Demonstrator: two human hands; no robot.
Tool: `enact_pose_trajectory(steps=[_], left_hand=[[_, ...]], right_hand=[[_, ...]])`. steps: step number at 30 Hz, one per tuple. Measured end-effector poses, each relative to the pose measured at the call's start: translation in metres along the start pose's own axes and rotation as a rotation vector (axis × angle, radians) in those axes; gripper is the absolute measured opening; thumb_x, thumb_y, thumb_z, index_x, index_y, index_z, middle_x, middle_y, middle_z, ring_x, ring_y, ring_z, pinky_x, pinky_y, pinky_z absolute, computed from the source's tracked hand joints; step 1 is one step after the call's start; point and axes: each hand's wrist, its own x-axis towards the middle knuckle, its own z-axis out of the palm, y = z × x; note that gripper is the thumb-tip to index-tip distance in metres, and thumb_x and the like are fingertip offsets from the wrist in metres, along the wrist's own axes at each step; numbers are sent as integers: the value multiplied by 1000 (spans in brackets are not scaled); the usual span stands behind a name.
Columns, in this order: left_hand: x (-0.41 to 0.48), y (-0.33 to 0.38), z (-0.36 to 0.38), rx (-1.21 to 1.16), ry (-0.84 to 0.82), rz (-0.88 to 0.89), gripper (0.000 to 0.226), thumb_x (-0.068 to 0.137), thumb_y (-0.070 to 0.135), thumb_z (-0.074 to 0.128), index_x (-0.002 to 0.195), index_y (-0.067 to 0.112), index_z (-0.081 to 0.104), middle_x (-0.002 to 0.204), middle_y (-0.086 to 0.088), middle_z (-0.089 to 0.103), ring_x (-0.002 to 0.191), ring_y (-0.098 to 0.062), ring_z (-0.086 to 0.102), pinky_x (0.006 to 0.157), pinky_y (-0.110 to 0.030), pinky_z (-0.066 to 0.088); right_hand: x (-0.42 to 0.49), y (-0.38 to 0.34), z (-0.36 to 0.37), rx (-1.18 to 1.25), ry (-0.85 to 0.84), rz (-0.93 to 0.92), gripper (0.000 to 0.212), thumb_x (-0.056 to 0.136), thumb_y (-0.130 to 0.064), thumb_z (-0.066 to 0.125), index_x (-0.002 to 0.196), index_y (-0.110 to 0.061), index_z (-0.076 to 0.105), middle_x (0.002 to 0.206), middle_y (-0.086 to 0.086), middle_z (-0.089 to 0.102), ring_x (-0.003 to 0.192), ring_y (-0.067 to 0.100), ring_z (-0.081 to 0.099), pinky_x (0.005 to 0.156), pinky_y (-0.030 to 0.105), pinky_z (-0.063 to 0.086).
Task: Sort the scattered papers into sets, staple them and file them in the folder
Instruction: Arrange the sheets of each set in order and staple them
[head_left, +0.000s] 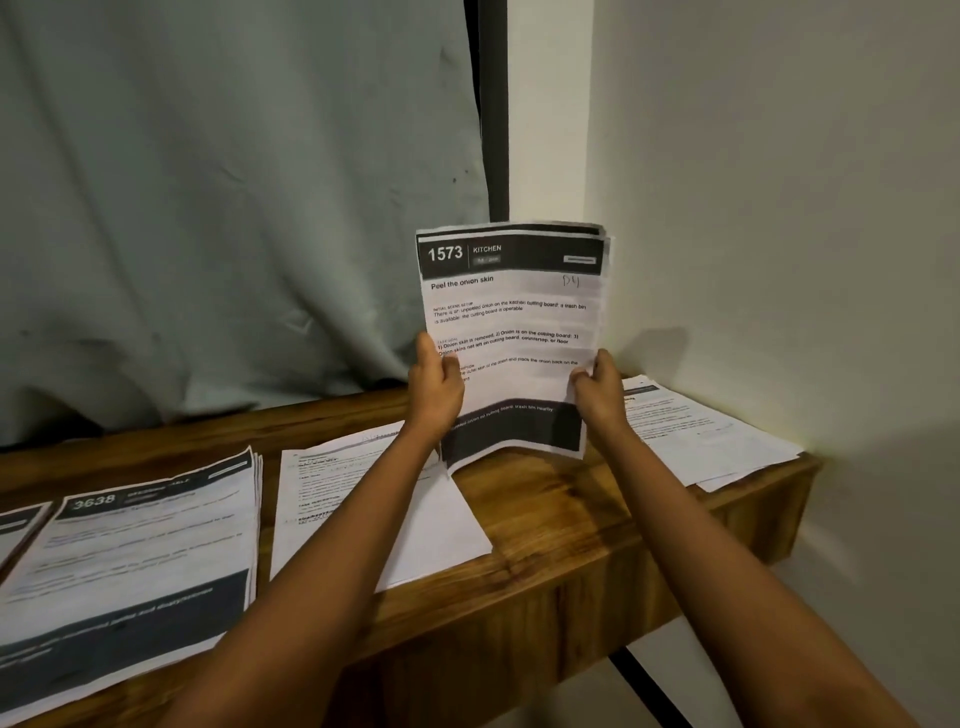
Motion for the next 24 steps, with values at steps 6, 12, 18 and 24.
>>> enact_pose_trajectory(steps=[6, 12, 18, 24], left_hand=[[4, 0, -1, -39, -91, -44, 41, 101, 9, 41, 135, 7, 19, 141, -9, 46, 125, -23, 49, 94, -23, 41], [0, -10, 0, 42, -82, -116, 37, 102, 10, 39, 134, 7, 23, 141, -10, 49, 122, -26, 53, 88, -25, 45], [14, 8, -6, 212, -7, -90, 30, 95, -4, 42, 125, -1, 37, 130, -17, 55, 117, -33, 55, 88, -30, 46], [16, 7, -32, 408, -54, -200, 28, 88, 1, 58, 115, -3, 60, 121, -16, 63, 107, -31, 60, 81, -27, 46]], right_hand=[[0, 0, -4, -67, -38, 15, 34, 95, -3, 47, 128, -12, 47, 130, 6, 56, 119, 25, 52, 88, 31, 43], [-2, 0, -8, -52, -27, 17, 30, 97, -7, 45, 126, -11, 51, 129, 7, 58, 117, 24, 53, 90, 33, 44], [10, -17, -11, -143, -18, -27, 29, 96, -6, 45, 122, -6, 57, 126, 9, 62, 113, 27, 58, 90, 33, 48], [27, -17, -9, -596, -265, 114, 22, 84, -12, 59, 106, -11, 63, 110, 6, 65, 94, 30, 63, 87, 38, 54]])
